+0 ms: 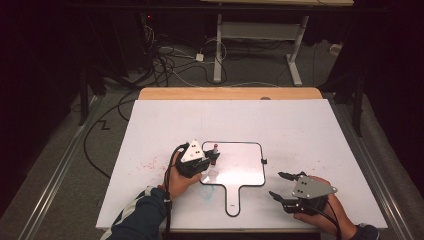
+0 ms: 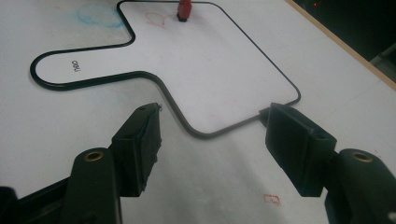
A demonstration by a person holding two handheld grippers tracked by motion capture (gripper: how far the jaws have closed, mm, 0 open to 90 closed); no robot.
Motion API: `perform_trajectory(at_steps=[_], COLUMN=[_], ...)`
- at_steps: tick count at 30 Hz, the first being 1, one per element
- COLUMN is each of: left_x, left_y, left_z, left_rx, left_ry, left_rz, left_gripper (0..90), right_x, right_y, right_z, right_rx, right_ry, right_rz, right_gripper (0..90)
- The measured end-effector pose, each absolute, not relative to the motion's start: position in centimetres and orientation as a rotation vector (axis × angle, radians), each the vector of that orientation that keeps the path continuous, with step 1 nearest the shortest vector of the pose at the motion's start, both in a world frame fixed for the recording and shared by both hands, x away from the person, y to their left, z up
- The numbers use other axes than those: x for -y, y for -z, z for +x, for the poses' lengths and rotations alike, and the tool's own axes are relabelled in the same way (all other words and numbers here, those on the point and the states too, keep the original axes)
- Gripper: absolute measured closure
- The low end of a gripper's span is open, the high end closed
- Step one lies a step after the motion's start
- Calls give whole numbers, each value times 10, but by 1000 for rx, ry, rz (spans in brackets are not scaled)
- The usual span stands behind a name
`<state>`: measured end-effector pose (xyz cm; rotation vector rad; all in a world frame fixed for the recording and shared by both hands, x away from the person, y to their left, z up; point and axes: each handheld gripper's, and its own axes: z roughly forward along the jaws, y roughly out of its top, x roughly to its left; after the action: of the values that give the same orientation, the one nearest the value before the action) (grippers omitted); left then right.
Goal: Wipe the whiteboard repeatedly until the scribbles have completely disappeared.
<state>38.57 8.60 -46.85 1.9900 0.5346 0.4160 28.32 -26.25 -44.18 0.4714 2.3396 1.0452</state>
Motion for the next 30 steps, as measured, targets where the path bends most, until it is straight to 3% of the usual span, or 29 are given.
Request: perform_trajectory(at_steps=[13, 30], left_x=[-60, -101], left_y=[466, 470], left_z=[438, 415], left_rx=[-533, -572], left_ry=[-461, -459], left_rz=[1993, 1997], left_gripper=[787, 788], right_x=[264, 264], right_y=[445, 444], right_z=[284, 280], right_rx=[-2349, -2341], right_ry=[-1027, -1015], right_rz=[477, 458], right_gripper=[367, 366])
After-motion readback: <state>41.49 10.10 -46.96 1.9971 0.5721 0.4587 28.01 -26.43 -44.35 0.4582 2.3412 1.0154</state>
